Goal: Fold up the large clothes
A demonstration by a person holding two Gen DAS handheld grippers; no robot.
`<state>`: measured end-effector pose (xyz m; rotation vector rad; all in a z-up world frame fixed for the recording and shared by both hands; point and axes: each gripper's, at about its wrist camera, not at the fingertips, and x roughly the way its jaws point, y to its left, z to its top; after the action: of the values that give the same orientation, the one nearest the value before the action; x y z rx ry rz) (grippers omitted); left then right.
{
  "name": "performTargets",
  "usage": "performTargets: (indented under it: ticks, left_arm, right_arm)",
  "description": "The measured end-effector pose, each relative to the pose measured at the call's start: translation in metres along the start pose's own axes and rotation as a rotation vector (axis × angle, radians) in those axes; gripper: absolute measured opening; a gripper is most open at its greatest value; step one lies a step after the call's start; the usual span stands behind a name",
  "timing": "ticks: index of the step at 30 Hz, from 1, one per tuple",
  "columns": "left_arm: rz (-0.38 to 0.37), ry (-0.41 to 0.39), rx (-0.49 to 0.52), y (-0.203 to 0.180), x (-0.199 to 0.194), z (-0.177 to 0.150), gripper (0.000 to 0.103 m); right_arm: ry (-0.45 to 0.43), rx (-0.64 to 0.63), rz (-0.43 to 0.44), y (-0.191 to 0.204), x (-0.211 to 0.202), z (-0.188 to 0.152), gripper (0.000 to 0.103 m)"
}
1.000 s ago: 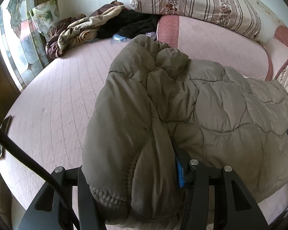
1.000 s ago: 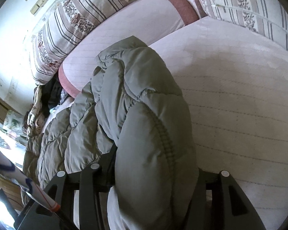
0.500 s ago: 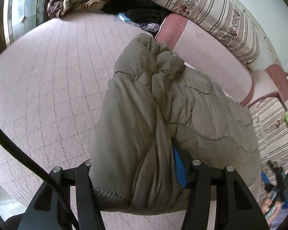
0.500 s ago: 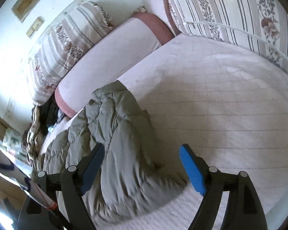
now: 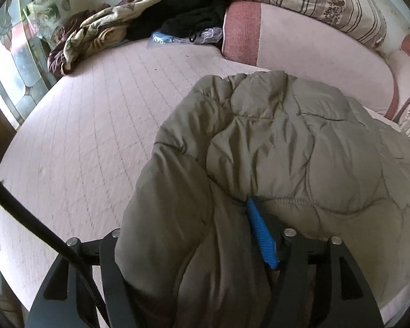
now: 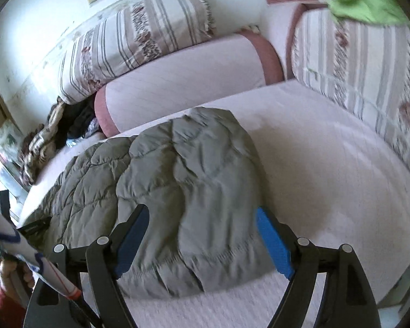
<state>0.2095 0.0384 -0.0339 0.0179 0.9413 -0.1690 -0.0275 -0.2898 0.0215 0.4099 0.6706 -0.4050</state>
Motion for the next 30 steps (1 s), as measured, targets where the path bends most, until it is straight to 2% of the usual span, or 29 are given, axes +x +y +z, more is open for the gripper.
performTargets:
  ticks: [2,4,8,11,13,14,16,18,19,24,28,30]
  left_arm:
    - [0.018,-0.01,0.012,-0.003,0.01,0.004,0.072]
    - [0.023,-0.017,0.01,-0.001,0.015,0.004,0.078]
    - [-0.01,-0.021,-0.042,0.011,0.026,0.006,0.091]
    - [-0.077,0.027,-0.107,0.025,0.032,0.011,0.091]
    - [-0.159,0.093,-0.171,0.039,0.03,0.02,0.089]
    - [-0.211,0.1,-0.211,0.049,0.023,0.024,0.087]
    - [-0.261,0.075,-0.276,0.066,0.006,0.03,0.087]
    - [-0.294,0.035,-0.326,0.082,-0.017,0.035,0.087]
    - [-0.298,0.018,-0.337,0.088,-0.028,0.037,0.087]
    - [-0.21,-0.012,-0.291,0.1,-0.063,0.025,0.087]
    - [-0.177,0.02,-0.23,0.093,-0.071,-0.02,0.087]
    - [-0.169,0.005,-0.214,0.089,-0.079,-0.046,0.087]
  right_arm:
    - [0.036,-0.024,-0.021,0.011,0.025,0.009,0.082]
    - [0.084,-0.031,-0.079,0.016,0.057,0.012,0.078]
    - [0.127,-0.051,-0.198,0.007,0.108,0.011,0.08]
    - [0.141,-0.035,-0.218,-0.001,0.121,0.014,0.084]
    - [0.16,-0.038,-0.226,-0.002,0.124,0.017,0.086]
    - [0.164,-0.056,-0.236,0.0,0.123,0.018,0.086]
    - [0.148,-0.09,-0.266,0.003,0.116,0.022,0.086]
    - [0.11,-0.102,-0.296,0.005,0.1,0.024,0.086]
    - [0.097,-0.088,-0.281,0.004,0.092,0.024,0.086]
    - [0.052,0.007,-0.119,-0.004,0.033,0.011,0.086]
    - [0.098,-0.042,-0.054,-0.003,-0.004,-0.026,0.086]
    - [0.138,-0.061,-0.038,-0.004,-0.016,-0.05,0.086]
